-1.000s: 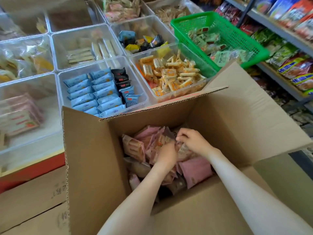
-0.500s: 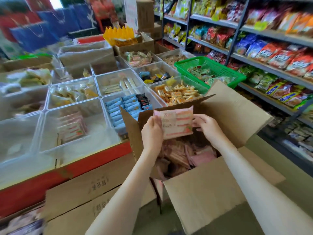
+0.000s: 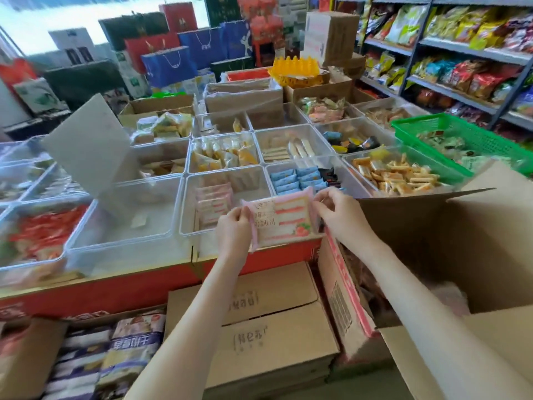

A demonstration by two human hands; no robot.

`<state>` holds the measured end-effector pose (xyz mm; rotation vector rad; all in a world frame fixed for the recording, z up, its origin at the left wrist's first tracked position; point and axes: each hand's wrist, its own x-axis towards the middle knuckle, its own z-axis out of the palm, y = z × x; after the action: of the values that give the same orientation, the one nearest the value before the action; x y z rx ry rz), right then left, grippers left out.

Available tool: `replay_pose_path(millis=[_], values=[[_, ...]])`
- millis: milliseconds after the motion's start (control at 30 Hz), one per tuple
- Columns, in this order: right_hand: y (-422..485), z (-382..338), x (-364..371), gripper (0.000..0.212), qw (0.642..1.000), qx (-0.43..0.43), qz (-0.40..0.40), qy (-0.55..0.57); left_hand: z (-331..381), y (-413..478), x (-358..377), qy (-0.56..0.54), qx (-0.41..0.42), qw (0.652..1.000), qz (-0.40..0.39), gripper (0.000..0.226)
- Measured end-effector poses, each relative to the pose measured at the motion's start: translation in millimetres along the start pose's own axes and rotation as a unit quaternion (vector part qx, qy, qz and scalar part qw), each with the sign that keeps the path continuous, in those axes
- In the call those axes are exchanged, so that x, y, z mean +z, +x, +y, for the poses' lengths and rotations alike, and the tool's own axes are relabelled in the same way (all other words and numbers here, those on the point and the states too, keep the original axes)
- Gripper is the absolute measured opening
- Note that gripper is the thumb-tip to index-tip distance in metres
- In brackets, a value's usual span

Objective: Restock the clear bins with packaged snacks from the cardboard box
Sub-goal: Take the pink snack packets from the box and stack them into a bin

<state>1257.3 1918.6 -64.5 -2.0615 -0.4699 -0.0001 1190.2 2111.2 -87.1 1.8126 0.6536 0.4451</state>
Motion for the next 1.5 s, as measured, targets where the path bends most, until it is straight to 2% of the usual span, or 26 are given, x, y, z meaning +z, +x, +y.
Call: replay_pose_path(millis=[167,333,467,600,700,733,800,867,933,1033,1100,1167,1267,1400,1500], values=[[74.5,-20.6,112.5,0.013,1.0,0.011,-0.026,-0.01,-45.6,92.9,-58.3,0.054,-0.041,0.996,0.061,0.034],[158.9,6.3,223.6,0.022,0.992,0.099,-0.073,0.002,-91.4,193.9,-77.3,0.106,-0.08,0.987,0.085,0.028],[204.5,46.3,288.1,0.017,0.98,0.165,-0.105,-0.046,-140.0,256.7,-59.5,0.121,-0.134,0.984,0.005,0.026],[224.7,76.1,328.4,0.017,0.964,0.213,-0.135,-0.082,-175.8,284.8,-43.0,0.079,-0.226,0.969,-0.065,0.029],[236.2,86.3,348.1,0.031,0.955,0.23,-0.142,-0.119,-184.6,294.0,-34.4,0.06,-0.265,0.956,-0.11,0.04],[238.1,86.2,351.5,0.039,0.952,0.236,-0.161,-0.113,-188.6,296.2,-32.7,0.045,-0.27,0.955,-0.112,0.045],[238.5,90.8,356.3,0.051,0.93,0.253,-0.251,-0.089,-196.3,298.9,-30.8,0.014,-0.27,0.957,-0.109,0.056],[235.8,94.1,353.9,0.052,0.908,0.253,-0.327,-0.064,-198.5,300.7,-30.8,-0.002,-0.272,0.956,-0.107,0.064],[232.1,91.7,343.0,0.052,0.903,0.246,-0.349,-0.041,-193.4,299.0,-30.5,0.008,-0.277,0.956,-0.101,0.057],[228.5,74.4,314.9,0.05,0.916,0.206,-0.334,-0.086,-178.1,290.4,-28.3,0.038,-0.287,0.954,-0.072,0.047],[227.1,61.4,291.0,0.05,0.929,0.17,-0.302,-0.13,-158.8,281.2,-22.8,0.068,-0.286,0.955,-0.04,0.048],[224.7,51.1,263.9,0.052,0.945,0.136,-0.265,-0.137,-129.3,266.5,-9.6,0.084,-0.23,0.968,-0.05,0.042],[212.2,33.1,206.8,0.048,0.961,0.096,-0.226,-0.124,-74.5,229.6,22.3,0.12,-0.121,0.978,-0.118,0.039],[176.0,26.4,105.0,0.03,0.979,0.063,-0.167,-0.095,-4.2,152.8,76.1,0.122,-0.002,0.978,-0.171,0.033],[125.7,39.0,17.7,0.019,0.992,0.055,-0.102,-0.053,39.4,77.9,118.5,0.148,0.091,0.968,-0.183,0.028]])
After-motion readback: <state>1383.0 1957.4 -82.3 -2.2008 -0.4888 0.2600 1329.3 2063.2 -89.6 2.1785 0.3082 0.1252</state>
